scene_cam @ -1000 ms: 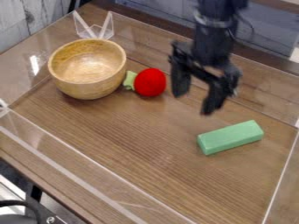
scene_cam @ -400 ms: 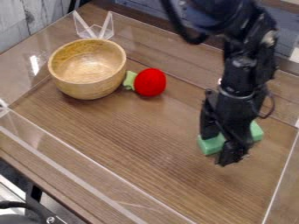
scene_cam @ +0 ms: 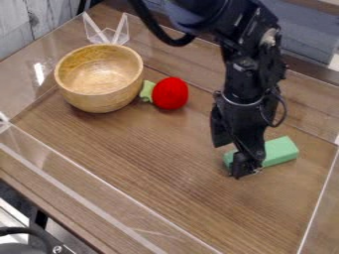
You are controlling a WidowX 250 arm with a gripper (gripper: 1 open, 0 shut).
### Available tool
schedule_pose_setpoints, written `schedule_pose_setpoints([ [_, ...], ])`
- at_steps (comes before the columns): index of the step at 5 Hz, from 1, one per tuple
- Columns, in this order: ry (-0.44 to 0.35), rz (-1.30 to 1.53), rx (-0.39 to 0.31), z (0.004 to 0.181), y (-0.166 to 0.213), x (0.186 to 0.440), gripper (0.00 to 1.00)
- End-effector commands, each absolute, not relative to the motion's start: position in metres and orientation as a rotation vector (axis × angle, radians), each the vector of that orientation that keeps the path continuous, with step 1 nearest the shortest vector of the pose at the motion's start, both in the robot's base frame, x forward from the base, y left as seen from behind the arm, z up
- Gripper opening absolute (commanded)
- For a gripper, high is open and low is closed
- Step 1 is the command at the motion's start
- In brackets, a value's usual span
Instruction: Put the green block in the brown bowl
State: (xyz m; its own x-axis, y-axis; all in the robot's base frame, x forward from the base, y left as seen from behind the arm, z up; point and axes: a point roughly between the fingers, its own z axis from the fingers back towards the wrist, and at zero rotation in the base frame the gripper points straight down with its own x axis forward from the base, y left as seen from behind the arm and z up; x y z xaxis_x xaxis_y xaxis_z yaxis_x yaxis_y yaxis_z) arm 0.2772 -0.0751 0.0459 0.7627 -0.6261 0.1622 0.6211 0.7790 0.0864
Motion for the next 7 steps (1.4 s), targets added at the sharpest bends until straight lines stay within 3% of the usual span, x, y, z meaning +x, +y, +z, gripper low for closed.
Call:
schedule_pose_setpoints([
  [1,-0.235,-0.741,0.030,0.047,-0.091,0.280,1.00],
  [2,-0.244,-0.725,0.031,0.036,-0.085,0.281,1.00],
  [3,-0.265,-0.678,0.030,0.035,-0.075,0.281,1.00],
  [7,-0.265,-0.625,0.044,0.046,-0.085,0.297,1.00],
])
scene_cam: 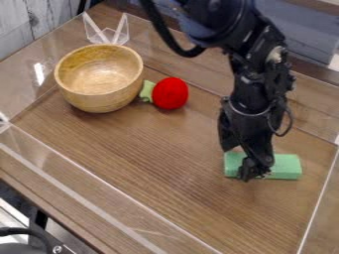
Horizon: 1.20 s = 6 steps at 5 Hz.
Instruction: Put the green block in the brown bowl
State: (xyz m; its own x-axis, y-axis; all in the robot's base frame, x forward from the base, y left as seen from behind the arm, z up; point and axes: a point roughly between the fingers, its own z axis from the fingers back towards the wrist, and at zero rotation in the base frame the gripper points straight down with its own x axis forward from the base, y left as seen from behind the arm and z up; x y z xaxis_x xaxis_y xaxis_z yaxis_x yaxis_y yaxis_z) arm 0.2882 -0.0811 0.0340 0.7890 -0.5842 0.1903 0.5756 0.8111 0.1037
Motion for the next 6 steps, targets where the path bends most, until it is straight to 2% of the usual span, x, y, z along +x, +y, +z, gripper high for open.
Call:
schedule_pose_setpoints([
  [1,-0.268,-0.644,0.033,0.032,-0.079,0.294,1.00],
  [2,-0.274,-0.658,0.025,0.028,-0.071,0.292,1.00],
  [3,-0.278,-0.683,0.022,0.032,-0.064,0.293,0.00],
  [5,-0.298,-0.731,0.018,0.054,-0.062,0.292,0.00],
  [6,-0.303,-0.748,0.011,0.072,-0.058,0.291,0.00],
])
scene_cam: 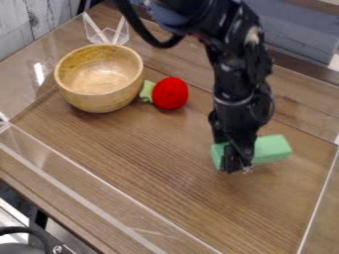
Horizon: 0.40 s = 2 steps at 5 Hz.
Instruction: Put the green block in the brown bowl
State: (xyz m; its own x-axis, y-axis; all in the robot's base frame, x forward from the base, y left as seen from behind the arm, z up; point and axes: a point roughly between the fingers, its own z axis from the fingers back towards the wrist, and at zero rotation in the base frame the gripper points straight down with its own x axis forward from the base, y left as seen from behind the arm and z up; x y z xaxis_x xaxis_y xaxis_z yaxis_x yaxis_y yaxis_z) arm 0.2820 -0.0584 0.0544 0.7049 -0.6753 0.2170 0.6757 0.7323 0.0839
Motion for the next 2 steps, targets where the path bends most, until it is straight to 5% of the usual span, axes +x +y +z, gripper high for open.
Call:
schedule_pose_setpoints([
  [1,-0.321,-0.626,0.048,0.104,-0.050,0.288,0.00],
  [2,-0.330,-0.466,0.093,0.137,-0.025,0.287,0.00],
])
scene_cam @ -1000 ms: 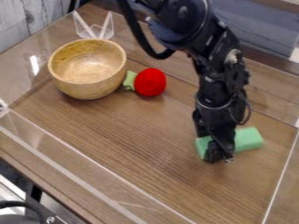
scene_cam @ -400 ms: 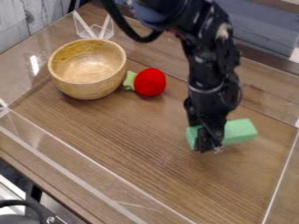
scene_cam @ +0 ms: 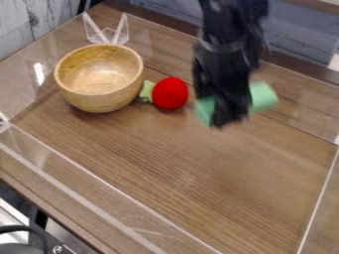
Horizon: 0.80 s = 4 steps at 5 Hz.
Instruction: Put the green block in the brown bowl
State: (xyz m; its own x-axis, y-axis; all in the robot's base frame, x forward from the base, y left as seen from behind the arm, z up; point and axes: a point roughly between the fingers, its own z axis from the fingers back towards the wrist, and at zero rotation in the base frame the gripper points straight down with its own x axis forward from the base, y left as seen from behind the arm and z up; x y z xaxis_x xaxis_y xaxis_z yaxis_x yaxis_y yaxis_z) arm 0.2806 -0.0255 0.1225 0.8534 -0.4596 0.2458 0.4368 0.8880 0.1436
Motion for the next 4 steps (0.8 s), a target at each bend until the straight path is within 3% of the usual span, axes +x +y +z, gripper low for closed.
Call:
schedule_pose_setpoints([
  [1,-0.328,-0.335,0.128,0.151,0.010,0.284,0.00],
  [4,-0.278,-0.178,0.192,0.143,0.127,0.271,0.00],
])
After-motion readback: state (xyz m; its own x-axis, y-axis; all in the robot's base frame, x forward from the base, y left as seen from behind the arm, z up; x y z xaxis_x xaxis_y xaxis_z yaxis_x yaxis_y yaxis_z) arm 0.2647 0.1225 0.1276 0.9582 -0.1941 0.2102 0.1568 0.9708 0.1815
